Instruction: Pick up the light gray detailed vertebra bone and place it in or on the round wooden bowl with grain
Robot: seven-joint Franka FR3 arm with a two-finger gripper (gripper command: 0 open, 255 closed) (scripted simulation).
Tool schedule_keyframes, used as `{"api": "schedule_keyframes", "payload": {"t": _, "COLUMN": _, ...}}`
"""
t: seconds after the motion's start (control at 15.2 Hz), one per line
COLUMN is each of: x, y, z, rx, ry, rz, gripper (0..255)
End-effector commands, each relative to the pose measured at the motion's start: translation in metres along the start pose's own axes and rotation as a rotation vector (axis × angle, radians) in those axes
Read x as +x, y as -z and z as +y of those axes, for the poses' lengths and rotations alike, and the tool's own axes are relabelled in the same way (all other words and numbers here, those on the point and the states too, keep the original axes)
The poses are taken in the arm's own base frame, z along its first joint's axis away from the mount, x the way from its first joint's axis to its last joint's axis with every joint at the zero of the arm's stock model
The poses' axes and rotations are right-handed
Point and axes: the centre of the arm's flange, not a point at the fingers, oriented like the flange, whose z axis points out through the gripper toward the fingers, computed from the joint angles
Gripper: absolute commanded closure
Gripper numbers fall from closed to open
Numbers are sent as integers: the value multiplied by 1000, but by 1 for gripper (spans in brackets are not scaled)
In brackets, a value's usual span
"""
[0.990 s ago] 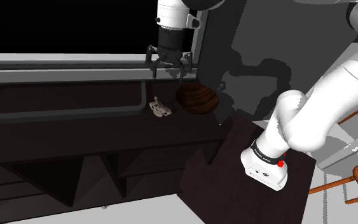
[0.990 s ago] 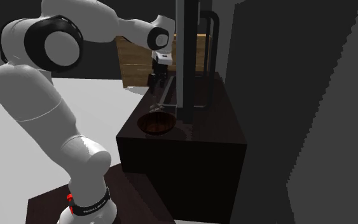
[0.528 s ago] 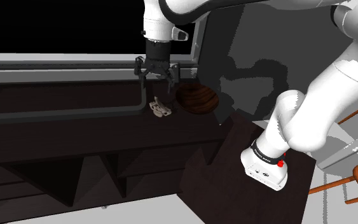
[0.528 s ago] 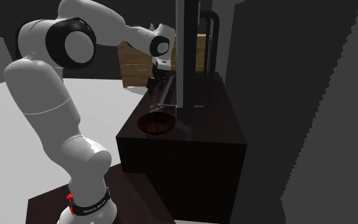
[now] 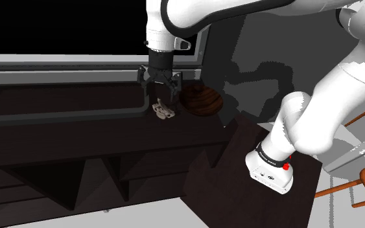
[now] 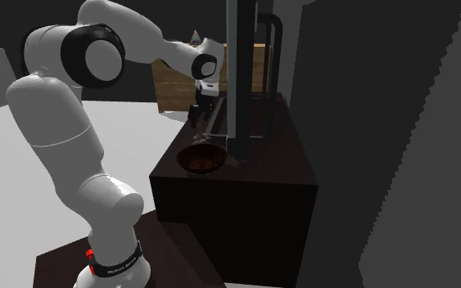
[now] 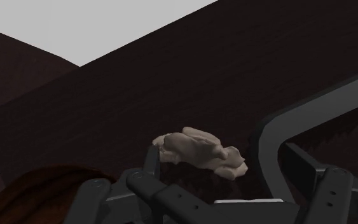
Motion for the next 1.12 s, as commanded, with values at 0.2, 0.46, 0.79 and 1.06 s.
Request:
{"api": "schedule_keyframes", "payload": {"t": 0.2, "x": 0, "y": 0, "z": 0, "rx": 0, "ry": 0, "rz": 0, "gripper": 255}}
{"api": "schedule_keyframes", "payload": {"t": 0.46, "x": 0, "y": 0, "z": 0, "rx": 0, "ry": 0, "rz": 0, "gripper": 255}}
{"api": "schedule_keyframes", "payload": {"t": 0.79, "x": 0, "y": 0, "z": 0, "rx": 0, "ry": 0, "rz": 0, "gripper": 255}}
{"api": "schedule_keyframes", "payload": {"t": 1.06, "x": -5, "y": 20, "z": 1, "rx": 0, "ry": 0, "rz": 0, "gripper": 255}}
